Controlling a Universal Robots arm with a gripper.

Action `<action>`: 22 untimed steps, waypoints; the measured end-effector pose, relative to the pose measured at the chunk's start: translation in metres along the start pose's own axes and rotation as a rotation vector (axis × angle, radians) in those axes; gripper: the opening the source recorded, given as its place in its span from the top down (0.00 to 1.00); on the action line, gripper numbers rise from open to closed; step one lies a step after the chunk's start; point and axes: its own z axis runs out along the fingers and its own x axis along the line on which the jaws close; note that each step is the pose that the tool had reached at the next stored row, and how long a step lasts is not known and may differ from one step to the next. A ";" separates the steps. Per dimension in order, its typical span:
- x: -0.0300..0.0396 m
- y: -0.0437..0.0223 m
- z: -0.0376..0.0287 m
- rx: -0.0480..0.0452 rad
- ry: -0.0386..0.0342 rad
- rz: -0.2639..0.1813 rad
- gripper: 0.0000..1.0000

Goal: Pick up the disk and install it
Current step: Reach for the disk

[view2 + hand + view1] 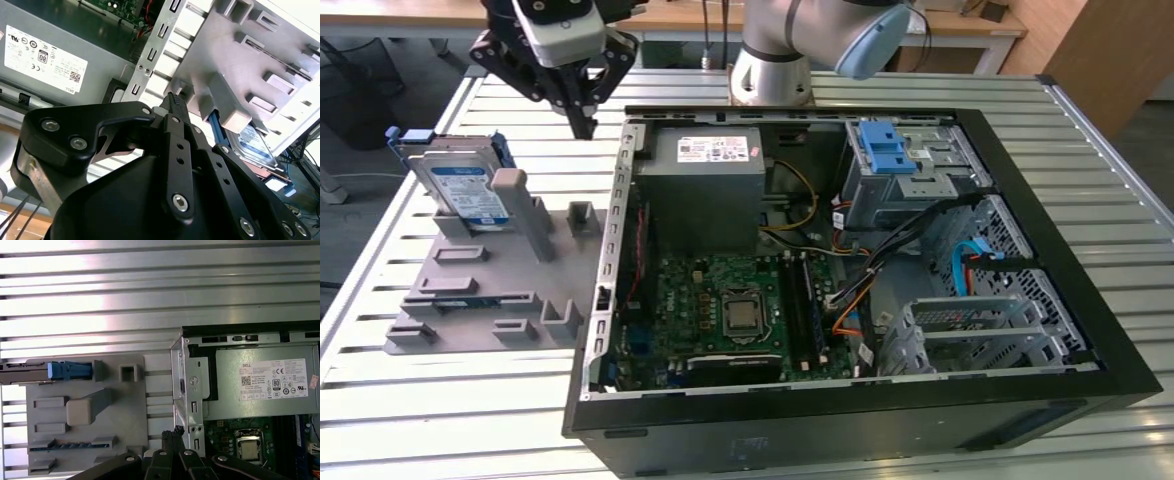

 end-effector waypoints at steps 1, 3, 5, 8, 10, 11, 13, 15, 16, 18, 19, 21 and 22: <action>0.0004 0.0000 0.0000 0.0000 0.0000 0.000 0.89; 0.0011 -0.0001 0.0001 0.0000 0.0000 0.000 0.89; 0.0019 -0.0001 0.0001 0.0000 0.0000 0.000 0.89; 0.0028 -0.0002 0.0001 0.0000 0.0001 0.000 0.89; 0.0035 -0.0003 0.0002 0.0000 0.0000 0.000 0.89; 0.0039 -0.0003 0.0002 0.0000 0.0000 0.000 0.89; 0.0044 -0.0004 0.0003 0.0000 0.0000 0.000 0.89; 0.0051 -0.0004 0.0004 0.0000 0.0000 0.000 0.89; 0.0055 -0.0004 0.0004 0.0000 0.0000 0.000 0.89; 0.0061 -0.0005 0.0005 0.0000 0.0000 0.000 0.89; 0.0064 -0.0005 0.0005 0.0000 0.0000 0.000 0.89; 0.0071 -0.0006 0.0006 0.0000 0.0000 0.000 0.89; 0.0074 -0.0006 0.0006 0.0000 0.0001 0.000 0.89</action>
